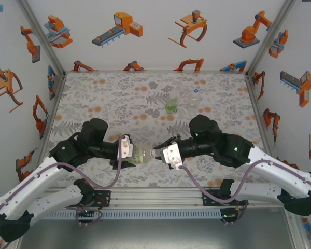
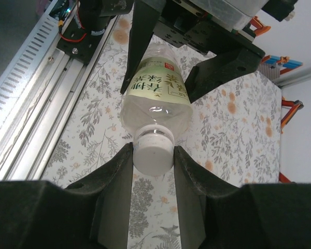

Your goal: Screw on the bottle caps

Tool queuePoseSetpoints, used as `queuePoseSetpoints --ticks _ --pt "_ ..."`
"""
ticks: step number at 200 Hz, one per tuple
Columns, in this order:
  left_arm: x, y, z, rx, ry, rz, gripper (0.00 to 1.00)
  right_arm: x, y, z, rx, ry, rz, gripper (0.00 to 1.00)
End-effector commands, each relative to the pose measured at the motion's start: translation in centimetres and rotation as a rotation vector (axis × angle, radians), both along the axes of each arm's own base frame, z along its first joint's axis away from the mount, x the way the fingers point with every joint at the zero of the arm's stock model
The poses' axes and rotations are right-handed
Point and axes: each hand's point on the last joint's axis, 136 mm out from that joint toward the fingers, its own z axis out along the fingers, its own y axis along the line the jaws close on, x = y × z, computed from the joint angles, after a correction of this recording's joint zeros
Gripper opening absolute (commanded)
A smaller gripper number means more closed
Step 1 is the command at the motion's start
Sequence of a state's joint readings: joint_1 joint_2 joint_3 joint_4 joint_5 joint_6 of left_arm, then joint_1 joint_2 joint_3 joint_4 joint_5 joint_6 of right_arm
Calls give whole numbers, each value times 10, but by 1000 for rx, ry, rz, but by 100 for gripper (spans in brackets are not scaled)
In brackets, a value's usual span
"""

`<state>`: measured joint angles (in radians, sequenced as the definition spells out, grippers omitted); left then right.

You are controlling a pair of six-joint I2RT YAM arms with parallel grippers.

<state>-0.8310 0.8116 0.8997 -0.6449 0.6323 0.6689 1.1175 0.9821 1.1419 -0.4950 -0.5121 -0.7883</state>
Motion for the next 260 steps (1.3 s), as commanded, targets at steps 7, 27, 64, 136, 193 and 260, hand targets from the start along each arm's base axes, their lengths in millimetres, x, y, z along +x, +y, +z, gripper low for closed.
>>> queuePoseSetpoints --ticks 7,27,64,136,193,260 --pt "-9 -5 16 -49 -2 -63 0 -10 -3 3 -13 -68 69 0" --pt "-9 -6 15 -49 9 -65 0 -13 -2 -1 -29 -99 91 0" --pt "-12 -8 17 -62 31 -82 0 -19 0 -3 -41 -141 124 0" --pt "-16 -10 21 -76 54 -106 0 -21 -1 -8 -37 -162 117 0" --pt "-9 -10 25 -102 -4 -72 0 -11 5 -13 -18 91 -43 0" --pt "-2 -9 30 -134 -72 -41 0 15 6 -13 81 357 -294 0"
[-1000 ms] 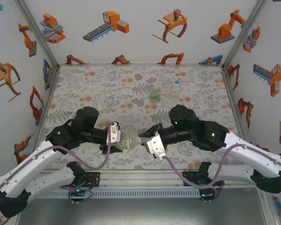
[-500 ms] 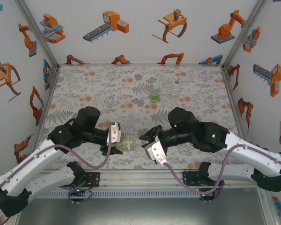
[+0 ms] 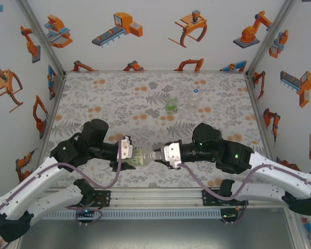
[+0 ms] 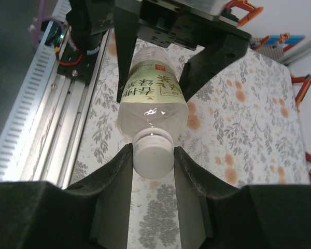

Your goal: Screw on the bottle caps

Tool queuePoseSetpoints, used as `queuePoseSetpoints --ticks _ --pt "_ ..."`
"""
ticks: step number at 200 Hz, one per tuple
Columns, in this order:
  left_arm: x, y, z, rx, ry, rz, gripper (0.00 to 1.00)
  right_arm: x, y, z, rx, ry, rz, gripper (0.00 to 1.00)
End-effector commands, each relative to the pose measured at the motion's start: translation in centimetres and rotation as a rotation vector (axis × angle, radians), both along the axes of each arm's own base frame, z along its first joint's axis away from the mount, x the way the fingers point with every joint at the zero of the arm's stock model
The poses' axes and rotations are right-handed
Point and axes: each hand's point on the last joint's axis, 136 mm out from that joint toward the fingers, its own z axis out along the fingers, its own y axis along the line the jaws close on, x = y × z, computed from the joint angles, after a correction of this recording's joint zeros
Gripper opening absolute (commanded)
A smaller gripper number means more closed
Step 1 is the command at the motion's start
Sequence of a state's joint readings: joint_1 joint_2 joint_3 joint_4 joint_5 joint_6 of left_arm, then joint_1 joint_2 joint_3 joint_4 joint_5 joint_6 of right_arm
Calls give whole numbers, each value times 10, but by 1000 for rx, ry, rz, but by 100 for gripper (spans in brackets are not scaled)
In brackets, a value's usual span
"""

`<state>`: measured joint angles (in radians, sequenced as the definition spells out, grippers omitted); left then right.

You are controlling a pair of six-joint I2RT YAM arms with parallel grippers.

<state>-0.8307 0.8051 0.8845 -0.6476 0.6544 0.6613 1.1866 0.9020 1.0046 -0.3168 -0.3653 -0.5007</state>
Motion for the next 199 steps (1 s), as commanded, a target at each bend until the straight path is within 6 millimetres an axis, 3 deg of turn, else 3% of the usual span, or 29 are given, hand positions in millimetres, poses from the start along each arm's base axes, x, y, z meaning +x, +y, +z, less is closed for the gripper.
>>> queuePoseSetpoints --ticks 1,40,67,95,141,199 --pt "3 -10 35 -135 -97 -26 0 13 4 -10 10 189 -133 0" --pt "10 -11 38 -151 -130 3 0 58 2 -16 100 521 -480 0" --pt "16 -13 41 -178 -160 31 0 77 -1 -26 167 765 -656 0" --pt "29 -16 46 -208 -190 90 0 101 -18 -47 254 1042 -921 0" --pt "53 -20 41 -170 -205 187 0 118 -34 -62 342 1274 -1144 0" --pt "54 -27 44 -185 -221 158 0 129 -37 -63 345 1449 -1205 0"
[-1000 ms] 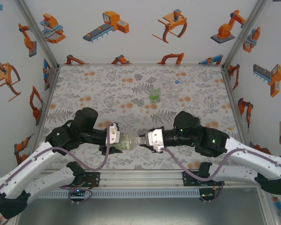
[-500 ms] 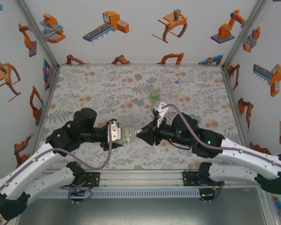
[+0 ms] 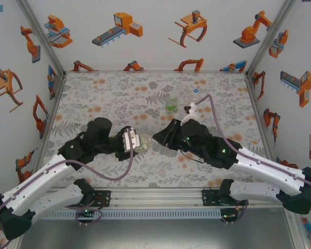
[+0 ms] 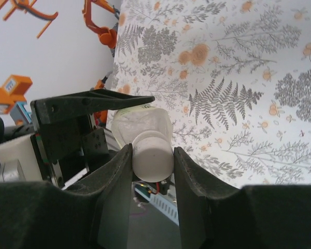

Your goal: Screw on the bottle caps

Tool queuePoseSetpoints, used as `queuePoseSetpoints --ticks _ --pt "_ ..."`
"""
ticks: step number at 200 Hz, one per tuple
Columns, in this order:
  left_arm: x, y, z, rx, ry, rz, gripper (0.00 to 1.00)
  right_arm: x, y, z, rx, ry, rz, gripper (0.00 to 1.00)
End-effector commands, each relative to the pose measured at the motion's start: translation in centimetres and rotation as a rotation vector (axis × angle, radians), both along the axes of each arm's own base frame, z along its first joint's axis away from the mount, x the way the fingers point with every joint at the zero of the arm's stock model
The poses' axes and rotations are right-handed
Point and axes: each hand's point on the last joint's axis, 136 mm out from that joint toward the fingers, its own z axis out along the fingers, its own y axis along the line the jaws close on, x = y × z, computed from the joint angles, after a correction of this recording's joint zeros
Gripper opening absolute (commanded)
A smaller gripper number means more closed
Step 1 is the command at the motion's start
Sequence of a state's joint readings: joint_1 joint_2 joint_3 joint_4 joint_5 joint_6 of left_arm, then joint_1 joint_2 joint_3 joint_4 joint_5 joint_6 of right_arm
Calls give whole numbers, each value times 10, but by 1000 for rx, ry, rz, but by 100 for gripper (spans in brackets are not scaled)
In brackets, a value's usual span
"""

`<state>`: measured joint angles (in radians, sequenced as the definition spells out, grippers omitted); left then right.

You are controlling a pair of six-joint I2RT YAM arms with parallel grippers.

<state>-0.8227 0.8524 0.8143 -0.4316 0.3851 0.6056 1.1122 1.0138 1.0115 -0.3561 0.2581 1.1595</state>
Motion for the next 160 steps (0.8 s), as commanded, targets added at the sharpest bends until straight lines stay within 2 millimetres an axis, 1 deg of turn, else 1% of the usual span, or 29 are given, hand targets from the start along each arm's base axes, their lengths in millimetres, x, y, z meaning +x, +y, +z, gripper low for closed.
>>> queuePoseSetpoints --ticks 1,15,27,53,66,78,95,111,127,141,160 --pt "-10 -20 59 -190 -114 -114 0 0 -6 -21 -27 118 -43 0" --pt "-16 -21 58 -192 -110 -149 0 0 -3 -16 -17 95 -14 0" --pt "-24 -22 55 -184 -100 -202 0 0 0 -12 5 83 17 1" --pt "-40 -21 50 -175 -66 -281 0 -1 3 -12 34 132 75 0" --pt "-42 -21 49 -175 -57 -292 0 0 2 -13 33 145 75 0" --pt "-41 -21 48 -173 -52 -288 0 0 1 -15 22 154 71 0" --pt "-32 -22 49 -161 -53 -237 0 0 5 -16 12 163 81 3" --pt "-21 -22 48 -146 -55 -176 0 1 7 -15 11 164 86 8" --pt "-13 -21 45 -133 -64 -140 0 2 9 -11 7 156 92 13" --pt "-12 -21 41 -121 -67 -138 0 3 8 -9 0 153 88 20" --pt "-18 -19 33 -105 -62 -169 0 3 5 -8 -7 149 81 27"
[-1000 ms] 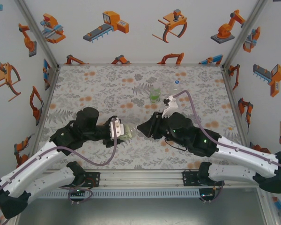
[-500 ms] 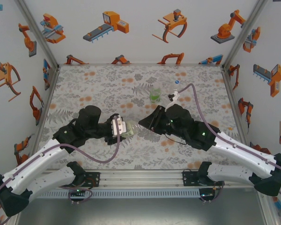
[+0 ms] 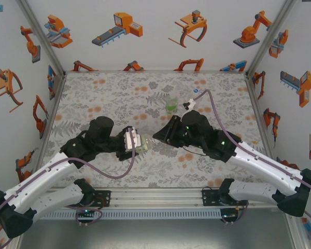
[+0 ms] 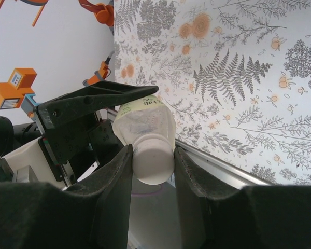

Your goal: Screw on the bottle caps

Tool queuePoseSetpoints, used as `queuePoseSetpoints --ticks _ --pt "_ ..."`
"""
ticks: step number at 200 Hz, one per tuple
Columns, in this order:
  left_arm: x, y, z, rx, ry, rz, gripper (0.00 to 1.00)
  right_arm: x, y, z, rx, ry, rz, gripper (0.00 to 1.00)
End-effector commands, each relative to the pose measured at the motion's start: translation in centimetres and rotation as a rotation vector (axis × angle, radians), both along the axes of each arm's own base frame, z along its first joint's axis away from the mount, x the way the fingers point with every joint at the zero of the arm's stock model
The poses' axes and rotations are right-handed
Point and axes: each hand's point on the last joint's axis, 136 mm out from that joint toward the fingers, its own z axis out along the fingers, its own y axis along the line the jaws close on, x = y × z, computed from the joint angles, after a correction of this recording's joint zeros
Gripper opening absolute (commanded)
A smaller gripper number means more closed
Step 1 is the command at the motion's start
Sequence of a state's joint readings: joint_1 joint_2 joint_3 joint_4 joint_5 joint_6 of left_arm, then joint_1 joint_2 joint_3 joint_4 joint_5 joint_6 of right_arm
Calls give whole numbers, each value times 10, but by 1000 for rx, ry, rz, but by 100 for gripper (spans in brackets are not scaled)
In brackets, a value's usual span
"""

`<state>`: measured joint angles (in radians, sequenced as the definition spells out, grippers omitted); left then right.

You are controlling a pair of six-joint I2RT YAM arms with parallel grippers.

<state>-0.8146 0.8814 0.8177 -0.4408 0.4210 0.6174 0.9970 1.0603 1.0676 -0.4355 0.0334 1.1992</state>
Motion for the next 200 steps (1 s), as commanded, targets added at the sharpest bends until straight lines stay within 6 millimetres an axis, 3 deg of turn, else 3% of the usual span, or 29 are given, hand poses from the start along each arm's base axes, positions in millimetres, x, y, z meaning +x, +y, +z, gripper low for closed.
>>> queuePoseSetpoints --ticks 1,53,129,144,200 --pt "-17 -16 39 -122 -87 -142 0 -1 2 1 -20 -3 16 27" --pt "-26 -10 19 -63 -27 -162 0 1 -1 4 -28 -7 9 39" --pt "-23 -11 21 -66 -22 -148 0 3 0 8 -31 -24 13 42" --pt "-22 -12 20 -62 -16 -143 0 4 -2 10 -35 -39 14 47" --pt "-25 -11 17 -49 9 -152 0 16 -22 62 -118 -337 69 59"
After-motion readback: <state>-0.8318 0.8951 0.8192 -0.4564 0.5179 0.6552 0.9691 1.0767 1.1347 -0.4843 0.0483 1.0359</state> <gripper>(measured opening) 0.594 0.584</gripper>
